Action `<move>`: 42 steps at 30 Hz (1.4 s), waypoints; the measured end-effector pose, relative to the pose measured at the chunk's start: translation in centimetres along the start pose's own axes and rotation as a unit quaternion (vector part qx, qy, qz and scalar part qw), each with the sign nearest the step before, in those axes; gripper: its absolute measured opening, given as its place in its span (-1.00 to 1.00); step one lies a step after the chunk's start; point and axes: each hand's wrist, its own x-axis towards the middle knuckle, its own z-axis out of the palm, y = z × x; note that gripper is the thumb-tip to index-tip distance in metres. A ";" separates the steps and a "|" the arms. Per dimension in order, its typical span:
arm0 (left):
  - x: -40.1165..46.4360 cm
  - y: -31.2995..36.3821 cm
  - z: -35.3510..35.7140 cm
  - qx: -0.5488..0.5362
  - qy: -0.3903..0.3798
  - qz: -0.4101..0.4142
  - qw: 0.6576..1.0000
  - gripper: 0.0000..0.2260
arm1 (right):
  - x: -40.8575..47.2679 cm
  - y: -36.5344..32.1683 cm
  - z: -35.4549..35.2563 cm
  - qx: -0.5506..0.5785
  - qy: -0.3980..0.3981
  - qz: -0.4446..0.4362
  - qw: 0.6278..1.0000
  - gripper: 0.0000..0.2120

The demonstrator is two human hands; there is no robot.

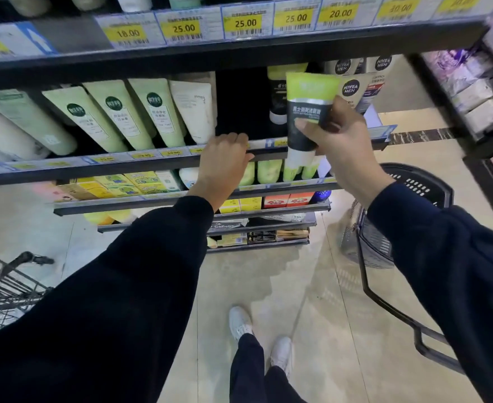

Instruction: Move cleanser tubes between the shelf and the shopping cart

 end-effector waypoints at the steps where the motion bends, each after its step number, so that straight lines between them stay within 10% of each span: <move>1: -0.1 0.0 0.1 0.002 0.006 0.000 1.000 -0.74 | 0.6 -0.2 0.4 -0.010 0.000 -0.015 1.000 -0.71; 42: -0.4 -0.5 1.4 -0.015 0.100 0.010 0.995 -0.74 | 6.2 4.2 5.3 -0.261 0.081 -0.009 0.962 -0.32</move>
